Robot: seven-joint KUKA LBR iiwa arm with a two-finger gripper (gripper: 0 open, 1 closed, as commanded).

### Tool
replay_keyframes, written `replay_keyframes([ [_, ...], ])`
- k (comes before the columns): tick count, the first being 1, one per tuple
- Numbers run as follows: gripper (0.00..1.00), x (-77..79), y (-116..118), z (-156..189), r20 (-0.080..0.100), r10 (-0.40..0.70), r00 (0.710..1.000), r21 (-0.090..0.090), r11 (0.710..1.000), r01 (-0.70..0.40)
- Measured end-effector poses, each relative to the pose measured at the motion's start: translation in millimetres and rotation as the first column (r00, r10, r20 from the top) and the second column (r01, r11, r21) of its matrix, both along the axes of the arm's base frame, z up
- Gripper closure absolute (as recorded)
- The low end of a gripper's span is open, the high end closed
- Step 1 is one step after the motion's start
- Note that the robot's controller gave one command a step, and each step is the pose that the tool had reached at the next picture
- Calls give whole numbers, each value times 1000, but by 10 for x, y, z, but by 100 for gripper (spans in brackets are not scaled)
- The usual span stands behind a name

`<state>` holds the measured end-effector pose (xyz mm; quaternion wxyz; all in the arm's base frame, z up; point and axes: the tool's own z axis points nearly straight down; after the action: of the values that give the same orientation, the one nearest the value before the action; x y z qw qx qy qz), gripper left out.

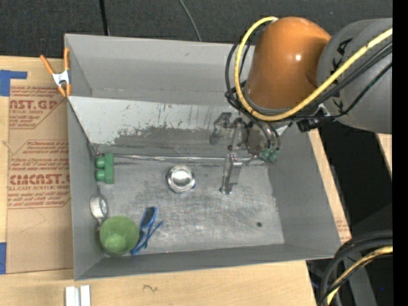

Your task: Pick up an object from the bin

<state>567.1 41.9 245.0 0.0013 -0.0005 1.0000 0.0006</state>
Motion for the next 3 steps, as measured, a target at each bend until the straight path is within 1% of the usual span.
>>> replay_keyframes([
  [1,0,-249,561,-1502,-9,186,983,0,983,-186],
  [2,0,-603,1244,-1750,2,199,980,2,980,-199],
  [3,100,-568,1207,-1728,8,193,981,1,981,-193],
])
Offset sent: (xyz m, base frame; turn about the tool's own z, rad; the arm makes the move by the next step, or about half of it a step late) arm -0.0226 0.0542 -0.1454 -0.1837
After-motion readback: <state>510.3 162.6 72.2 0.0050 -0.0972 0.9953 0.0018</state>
